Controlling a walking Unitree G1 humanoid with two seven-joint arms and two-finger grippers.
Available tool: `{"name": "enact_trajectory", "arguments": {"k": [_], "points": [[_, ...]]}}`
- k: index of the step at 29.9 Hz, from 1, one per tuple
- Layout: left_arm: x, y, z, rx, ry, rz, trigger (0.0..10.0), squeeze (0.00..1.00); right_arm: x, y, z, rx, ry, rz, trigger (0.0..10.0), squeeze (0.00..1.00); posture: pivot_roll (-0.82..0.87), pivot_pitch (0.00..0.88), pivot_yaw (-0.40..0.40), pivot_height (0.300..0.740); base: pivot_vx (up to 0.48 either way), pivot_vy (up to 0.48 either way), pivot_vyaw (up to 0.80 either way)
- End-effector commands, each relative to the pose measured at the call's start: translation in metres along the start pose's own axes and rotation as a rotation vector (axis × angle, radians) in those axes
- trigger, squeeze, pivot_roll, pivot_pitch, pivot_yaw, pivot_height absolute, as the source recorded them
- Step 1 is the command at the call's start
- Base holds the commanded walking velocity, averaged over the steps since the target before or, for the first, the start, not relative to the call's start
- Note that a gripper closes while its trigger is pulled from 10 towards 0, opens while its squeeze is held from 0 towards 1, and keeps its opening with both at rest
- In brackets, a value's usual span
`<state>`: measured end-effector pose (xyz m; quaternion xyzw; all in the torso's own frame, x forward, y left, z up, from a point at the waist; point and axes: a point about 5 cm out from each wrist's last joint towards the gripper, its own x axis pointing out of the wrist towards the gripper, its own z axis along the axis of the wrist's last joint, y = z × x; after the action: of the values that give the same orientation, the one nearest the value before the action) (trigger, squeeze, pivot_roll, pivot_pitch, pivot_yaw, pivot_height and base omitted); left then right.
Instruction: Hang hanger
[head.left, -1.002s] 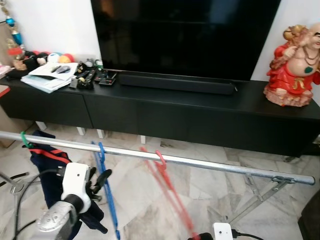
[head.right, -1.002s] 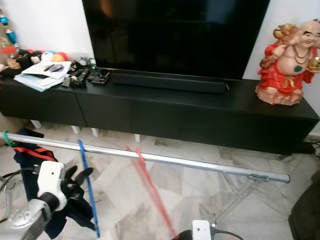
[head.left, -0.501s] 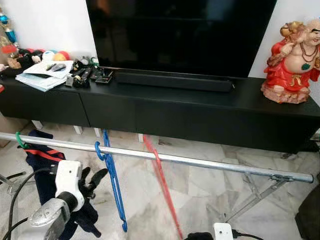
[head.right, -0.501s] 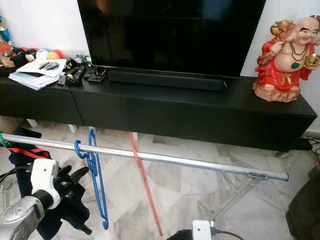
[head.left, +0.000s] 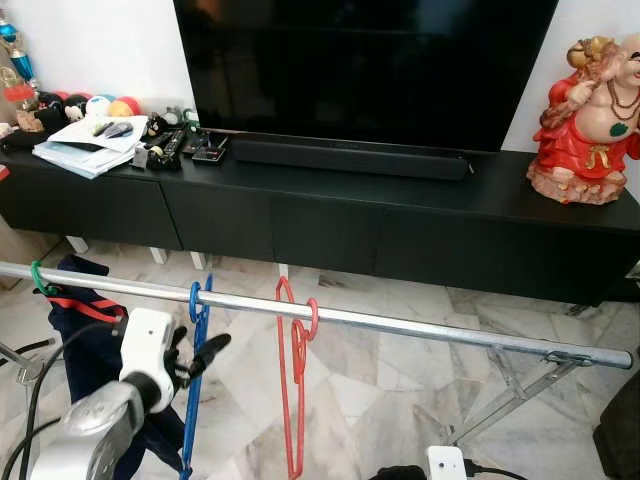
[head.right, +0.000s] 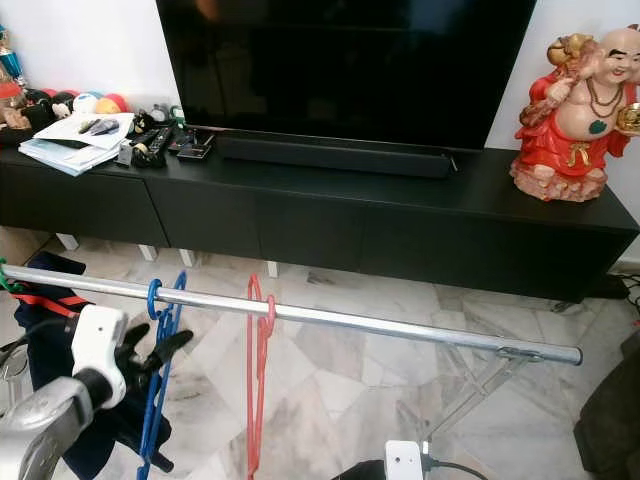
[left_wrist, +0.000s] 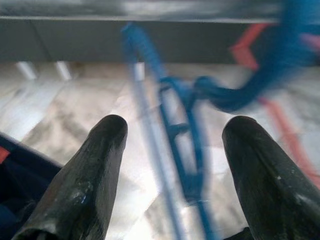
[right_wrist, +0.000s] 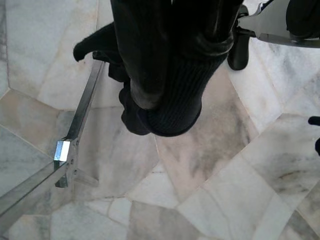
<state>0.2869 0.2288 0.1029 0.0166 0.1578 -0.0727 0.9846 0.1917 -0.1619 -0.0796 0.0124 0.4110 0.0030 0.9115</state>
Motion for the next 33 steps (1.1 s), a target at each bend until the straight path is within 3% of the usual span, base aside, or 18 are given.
{"name": "enact_trajectory", "arguments": {"k": [1,6,13,14,15,16,33], "points": [[0.004,0.005,-0.008,0.004,0.063,0.040,10.0,0.00,-0.001,0.000,-0.002,0.008,0.008,-0.005,10.0,0.00,0.10,0.042,0.010,0.740,0.000,0.000,0.00],[0.019,0.000,-0.004,-0.006,0.069,0.014,10.0,0.00,0.000,-0.002,-0.001,0.010,0.004,-0.010,10.0,0.00,0.09,0.039,0.011,0.740,0.000,0.000,0.00],[0.028,-0.003,-0.002,-0.007,0.070,0.021,10.0,0.00,0.000,-0.003,0.001,0.010,-0.001,-0.012,10.0,0.00,0.08,0.033,0.008,0.740,0.000,0.000,0.00],[0.030,-0.004,-0.001,-0.006,0.063,0.021,4.6,0.00,0.000,-0.003,0.001,0.010,-0.002,-0.012,10.0,0.00,0.08,0.032,0.008,0.740,0.000,0.000,0.00],[0.031,-0.005,0.000,-0.004,0.058,0.020,4.6,0.00,0.000,-0.003,0.001,0.010,-0.002,-0.012,10.0,0.00,0.08,0.032,0.008,0.740,0.000,0.000,0.00],[0.031,-0.005,0.000,0.001,0.057,0.021,0.0,0.00,0.000,-0.003,0.001,0.009,-0.002,-0.012,10.0,0.00,0.08,0.033,0.007,0.740,0.000,0.000,0.00],[0.032,-0.006,-0.004,0.036,0.067,0.004,0.0,0.00,0.000,-0.002,0.001,-0.002,0.003,0.000,10.0,0.00,0.09,0.036,0.003,0.740,0.000,0.000,0.00]]}}
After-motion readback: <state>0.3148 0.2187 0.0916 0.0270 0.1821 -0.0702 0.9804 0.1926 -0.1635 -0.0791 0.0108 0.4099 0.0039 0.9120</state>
